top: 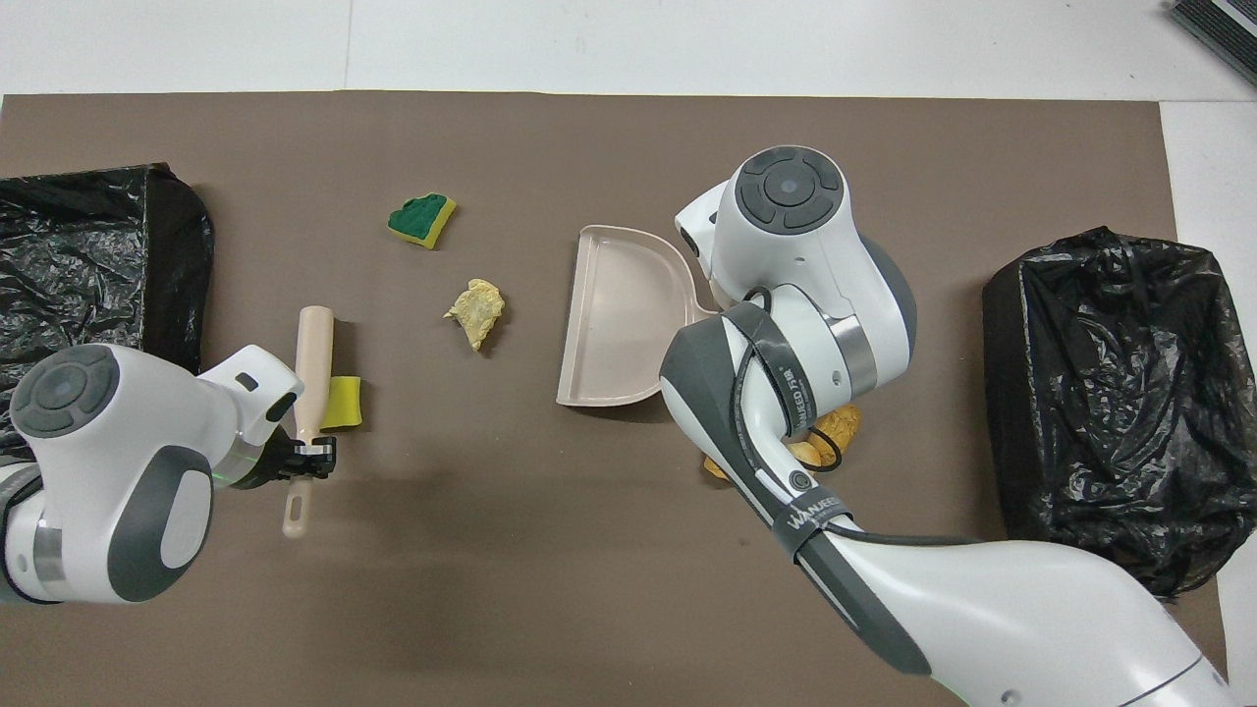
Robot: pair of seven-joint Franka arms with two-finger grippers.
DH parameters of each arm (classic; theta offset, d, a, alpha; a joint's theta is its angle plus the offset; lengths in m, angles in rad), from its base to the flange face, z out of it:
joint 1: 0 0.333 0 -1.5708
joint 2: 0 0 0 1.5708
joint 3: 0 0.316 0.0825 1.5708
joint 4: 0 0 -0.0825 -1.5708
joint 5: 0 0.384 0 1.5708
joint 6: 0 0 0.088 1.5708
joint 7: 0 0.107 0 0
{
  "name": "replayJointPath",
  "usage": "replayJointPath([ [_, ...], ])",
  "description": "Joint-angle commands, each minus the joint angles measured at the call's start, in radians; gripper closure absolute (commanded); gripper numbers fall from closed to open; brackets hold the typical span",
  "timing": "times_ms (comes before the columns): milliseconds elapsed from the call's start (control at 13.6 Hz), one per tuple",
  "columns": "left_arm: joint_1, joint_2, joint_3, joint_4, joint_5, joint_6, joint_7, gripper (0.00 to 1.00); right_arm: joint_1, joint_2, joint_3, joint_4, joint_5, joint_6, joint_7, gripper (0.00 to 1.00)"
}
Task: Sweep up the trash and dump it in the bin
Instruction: 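Lift the beige brush with the left gripper, then sweep the sponge and crumbs into the dustpan with the left gripper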
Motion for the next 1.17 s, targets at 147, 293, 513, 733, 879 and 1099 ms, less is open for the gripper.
replayJointPath([
  [147, -0.102, 0.018, 0.007, -0.021, -0.197, 0.077, 0.007, 1.00, 0.004, 0.011, 0.008, -0.002, 0.004, 0.022, 0.021, 1.00],
  [293, -0.177, 0.062, 0.007, -0.010, -0.290, 0.158, -0.004, 1.00, 0.009, 0.009, 0.008, 0.000, 0.004, 0.022, 0.043, 1.00],
  [513, -0.224, 0.163, 0.000, 0.081, -0.355, 0.249, -0.048, 1.00, 0.011, 0.009, 0.008, 0.001, 0.004, 0.020, 0.063, 1.00],
  [733, -0.296, 0.185, -0.007, 0.115, -0.366, 0.279, -0.084, 1.00, 0.018, 0.009, 0.008, -0.002, 0.004, 0.017, 0.096, 1.00],
  [879, -0.344, 0.185, -0.020, 0.117, -0.412, 0.311, -0.084, 1.00, 0.020, 0.009, 0.008, -0.003, 0.004, 0.020, 0.103, 1.00],
  [1099, -0.402, 0.222, -0.049, 0.144, -0.418, 0.356, -0.123, 1.00, 0.020, 0.009, 0.008, -0.003, 0.004, 0.022, 0.104, 1.00],
])
